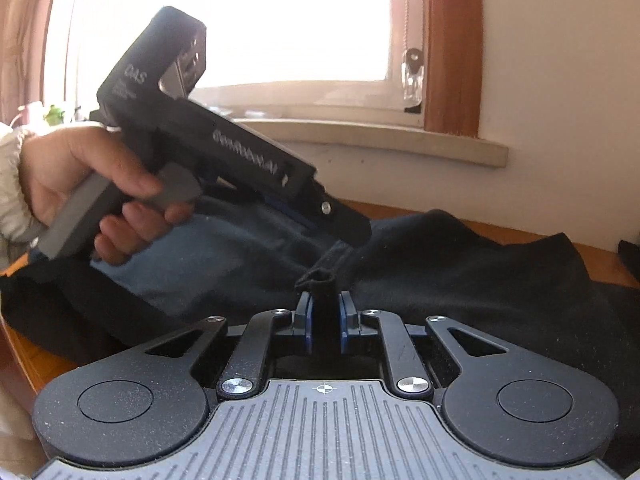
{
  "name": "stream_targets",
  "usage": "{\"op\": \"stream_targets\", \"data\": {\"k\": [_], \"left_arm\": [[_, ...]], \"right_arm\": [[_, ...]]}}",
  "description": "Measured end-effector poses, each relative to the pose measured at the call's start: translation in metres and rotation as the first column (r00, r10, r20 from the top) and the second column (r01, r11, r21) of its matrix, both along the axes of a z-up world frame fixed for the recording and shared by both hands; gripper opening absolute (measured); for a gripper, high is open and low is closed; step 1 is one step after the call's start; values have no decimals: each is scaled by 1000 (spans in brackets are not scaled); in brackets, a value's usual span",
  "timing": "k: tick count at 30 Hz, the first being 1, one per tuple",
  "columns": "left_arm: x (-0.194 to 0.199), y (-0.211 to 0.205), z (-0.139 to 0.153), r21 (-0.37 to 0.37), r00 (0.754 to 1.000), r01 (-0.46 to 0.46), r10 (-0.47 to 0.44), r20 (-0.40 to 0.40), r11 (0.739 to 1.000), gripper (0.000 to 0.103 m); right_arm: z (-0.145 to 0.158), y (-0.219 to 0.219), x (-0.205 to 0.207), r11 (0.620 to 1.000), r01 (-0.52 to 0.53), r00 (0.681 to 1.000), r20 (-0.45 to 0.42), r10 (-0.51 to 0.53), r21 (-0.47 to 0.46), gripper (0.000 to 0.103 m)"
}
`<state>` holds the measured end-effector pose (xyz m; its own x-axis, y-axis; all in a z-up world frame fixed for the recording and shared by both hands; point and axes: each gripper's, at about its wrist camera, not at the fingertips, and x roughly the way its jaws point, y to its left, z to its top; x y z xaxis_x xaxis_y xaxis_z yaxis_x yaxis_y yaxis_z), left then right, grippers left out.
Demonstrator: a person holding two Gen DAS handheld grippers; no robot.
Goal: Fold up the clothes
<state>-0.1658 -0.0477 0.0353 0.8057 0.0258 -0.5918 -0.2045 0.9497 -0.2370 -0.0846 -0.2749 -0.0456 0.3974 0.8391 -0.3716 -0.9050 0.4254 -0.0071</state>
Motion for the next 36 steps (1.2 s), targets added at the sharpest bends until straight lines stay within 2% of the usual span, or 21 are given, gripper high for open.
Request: {"op": "stream_targets", "data": {"k": [6, 11, 13, 26, 30, 33, 36], "left_arm": [[1, -1, -3, -1, 1000, 2, -2, -5, 1000, 79], [0, 2, -7, -5, 1000, -6, 6, -10, 1000, 80], [-1, 2, -7, -4, 1000, -6, 6, -5, 1000, 85], [0, 3, -9, -28, 1000, -10, 10, 2, 1000, 85], [0, 4, -9, -61, 1000, -15, 16, 14, 998, 85], [0, 7, -7, -103, 999, -24, 27, 26, 994, 87], [3, 13, -7, -199, 998, -32, 41, 41, 979, 87]], "right_arm": [[1, -4, 4, 1000, 21, 999, -33, -21, 18, 13], [-1, -4, 2, 999, 31, 999, -26, -31, 9, 13], [-1, -4, 3, 999, 33, 999, -27, -33, 8, 13], [0, -7, 5, 999, 43, 999, -34, -42, 17, 13], [6, -16, 7, 994, 70, 997, -35, -68, 84, 12], [16, -26, 17, 984, 103, 993, -75, -93, 144, 8], [22, -32, 22, 977, 124, 990, -89, -109, 172, 7]]}}
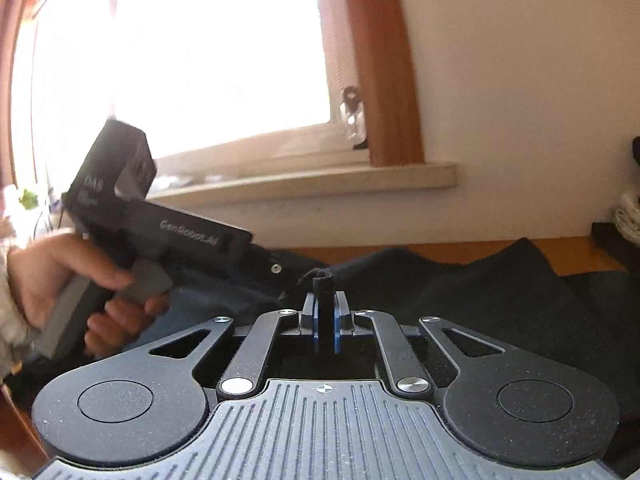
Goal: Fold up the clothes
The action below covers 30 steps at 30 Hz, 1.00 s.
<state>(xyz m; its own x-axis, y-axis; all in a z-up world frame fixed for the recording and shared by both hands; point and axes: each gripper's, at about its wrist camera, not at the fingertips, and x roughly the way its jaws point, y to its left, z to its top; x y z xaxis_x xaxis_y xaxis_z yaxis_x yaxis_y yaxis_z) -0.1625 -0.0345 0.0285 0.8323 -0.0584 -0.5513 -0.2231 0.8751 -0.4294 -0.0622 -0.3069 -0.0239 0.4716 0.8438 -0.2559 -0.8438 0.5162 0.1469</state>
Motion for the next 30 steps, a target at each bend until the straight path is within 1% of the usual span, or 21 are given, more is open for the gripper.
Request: {"op": "stream_targets", "data": {"k": [2, 5, 8, 11, 12, 14, 16, 17, 18, 19, 20, 21, 22, 23, 25, 27, 30], "left_arm": [[2, 5, -2, -85, 1000, -7, 8, 12, 996, 87], [6, 14, -6, -213, 998, -43, 51, 34, 976, 87], [15, 21, -13, -315, 996, -75, 89, 29, 946, 87], [22, 25, -21, -429, 993, -83, 111, 39, 899, 87], [24, 26, -23, -458, 992, -84, 116, 42, 885, 87], [27, 25, -24, -470, 990, -97, 135, 48, 877, 85], [29, 25, -21, -431, 985, -121, 161, 57, 894, 77], [30, 26, -19, -407, 984, -131, 169, 61, 904, 76], [32, 28, -17, -384, 983, -139, 175, 60, 913, 71], [33, 31, -16, -366, 984, -138, 170, 57, 920, 57], [34, 34, -15, -354, 986, -127, 156, 56, 927, 50], [35, 37, -14, -342, 988, -115, 142, 56, 933, 34], [35, 40, -12, -330, 990, -103, 128, 56, 939, 8], [34, 40, -8, -314, 993, -72, 98, 68, 947, 3], [27, 39, 11, -243, 992, -54, 81, 101, 969, 4], [11, 42, 37, -189, 987, -39, 67, 144, 981, 4], [-18, 42, 89, -59, 982, -24, 35, 186, 998, 3]], "right_arm": [[3, -3, 1, 1000, 14, 1000, 5, -14, 9, 7], [6, -7, 1, 999, 24, 1000, 12, -25, 20, 7], [9, -8, -1, 999, 28, 999, 23, -28, 28, 7], [13, -8, -5, 999, 27, 999, 39, -28, 32, 7], [14, -9, -6, 999, 24, 999, 42, -26, 34, 7], [16, -9, -8, 999, 19, 999, 46, -21, 37, 7], [18, -10, -10, 999, 13, 999, 51, -15, 40, 6], [19, -10, -12, 999, 7, 999, 53, -9, 43, 6], [21, -11, -14, 999, -2, 999, 54, -1, 46, 6], [23, -11, -17, 999, -10, 998, 55, 7, 49, 6], [25, -11, -20, 998, -16, 998, 59, 13, 54, 6], [27, -9, -23, 998, -27, 998, 63, 23, 54, 6], [29, -7, -26, 998, -40, 997, 68, 36, 51, 6], [31, -4, -29, 997, -53, 996, 72, 49, 48, 5], [37, 4, -33, 995, -82, 994, 76, 78, 50, 5], [46, 13, -40, 992, -114, 991, 83, 109, 59, 5], [66, 30, -56, 979, -186, 979, 101, 177, 82, 5]]}}
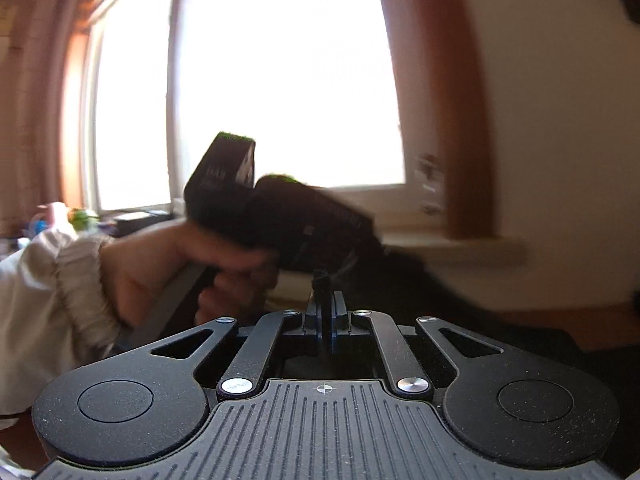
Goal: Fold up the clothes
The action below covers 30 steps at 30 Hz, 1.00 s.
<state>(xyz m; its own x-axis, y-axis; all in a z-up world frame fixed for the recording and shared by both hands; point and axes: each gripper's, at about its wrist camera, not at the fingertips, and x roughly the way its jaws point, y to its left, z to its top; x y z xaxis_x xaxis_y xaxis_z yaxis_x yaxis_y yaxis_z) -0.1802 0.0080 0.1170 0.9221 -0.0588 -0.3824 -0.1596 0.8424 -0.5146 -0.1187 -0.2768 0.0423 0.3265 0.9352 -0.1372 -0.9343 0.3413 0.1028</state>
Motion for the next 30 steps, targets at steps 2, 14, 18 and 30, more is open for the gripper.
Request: {"op": "stream_targets", "data": {"k": [2, 14, 18, 30], "left_arm": [[-25, 0, 33, 82, 1000, 8, -9, 12, 997, 3], [-233, 75, 139, 281, 976, -217, 218, 31, 935, 3], [-297, 111, 124, 274, 945, -317, 328, 7, 908, 3], [-383, 204, 2, 212, 845, -457, 496, -202, 864, 13]], "right_arm": [[12, 25, -18, 998, -55, 998, 10, 55, 8, 5], [86, 188, -133, 924, -382, 922, 79, 379, 32, 5], [89, 247, -167, 887, -462, 885, 79, 459, 12, 5], [-7, 381, -228, 854, -472, 879, -49, 474, -217, 17]]}}
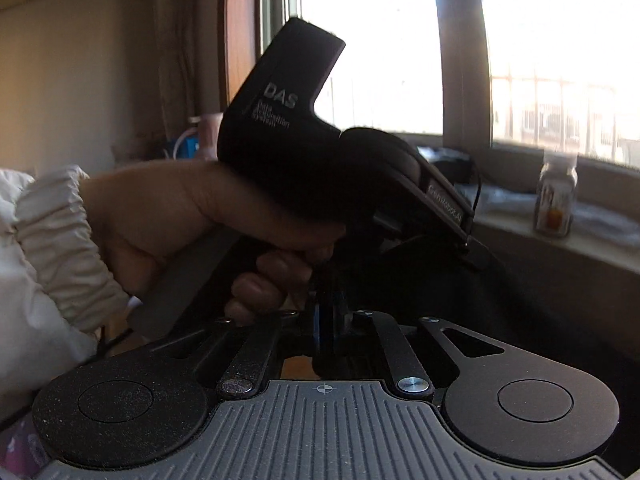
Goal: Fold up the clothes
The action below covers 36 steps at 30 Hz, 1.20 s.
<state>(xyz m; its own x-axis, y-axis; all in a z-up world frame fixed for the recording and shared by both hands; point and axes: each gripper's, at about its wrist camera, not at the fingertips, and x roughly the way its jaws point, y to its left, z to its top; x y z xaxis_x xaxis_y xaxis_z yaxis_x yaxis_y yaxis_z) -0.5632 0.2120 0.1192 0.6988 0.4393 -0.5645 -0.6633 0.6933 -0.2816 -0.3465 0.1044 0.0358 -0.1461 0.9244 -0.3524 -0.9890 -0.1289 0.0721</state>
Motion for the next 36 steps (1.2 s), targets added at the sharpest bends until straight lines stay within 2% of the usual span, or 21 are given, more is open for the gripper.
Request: {"op": "stream_targets", "data": {"k": [1, 2, 3, 5, 7, 9, 12, 16, 18, 25, 29, 31, 36], "left_arm": [[-3, 2, -5, -2, 1000, -7, 7, -15, 1000, 23], [-6, 3, -11, -5, 999, -14, 14, -29, 1000, 26], [-9, 5, -16, -7, 999, -22, 21, -44, 1000, 30], [-14, 8, -26, -10, 997, -36, 35, -73, 999, 40], [-17, 1, -14, 39, 995, -68, 71, -75, 997, 64], [-16, -9, -1, 102, 994, -70, 78, -80, 992, 70], [-4, -24, 6, 133, 995, -47, 58, -79, 990, 76], [13, -45, 16, 175, 996, -15, 30, -78, 985, 79], [32, -57, 10, 179, 997, 24, -9, -83, 983, 81], [82, -97, -19, 167, 987, 141, -126, -96, 976, 85], [105, -118, -26, 172, 981, 183, -169, -94, 968, 85], [116, -125, -31, 172, 978, 200, -188, -85, 965, 86], [134, -140, -46, 174, 971, 231, -217, -97, 957, 87]], "right_arm": [[-9, 4, -1, 1000, 3, 1000, 0, -3, -26, 25], [-18, 9, -2, 999, 6, 1000, 0, -6, -52, 39], [-27, 13, -4, 997, 9, 1000, 0, -9, -77, 44], [-30, 9, 2, 996, 2, 1000, -19, -4, -93, 44], [-28, -5, 14, 996, 12, 1000, -27, -15, -92, 48], [-25, -28, 35, 995, 50, 999, -11, -51, -90, 51], [-21, -63, 66, 991, 106, 994, 12, -105, -86, 53], [-16, -110, 107, 981, 179, 983, 43, -177, -78, 51], [-13, -134, 128, 974, 216, 976, 59, -212, -73, 44], [-4, -216, 200, 939, 341, 936, 111, -334, -52, 44], [-36, -262, 249, 887, 442, 897, 68, -436, -138, 44], [-48, -278, 255, 879, 451, 892, 44, -450, -157, 44], [-58, -310, 229, 897, 415, 910, 63, -411, -153, 43]]}}
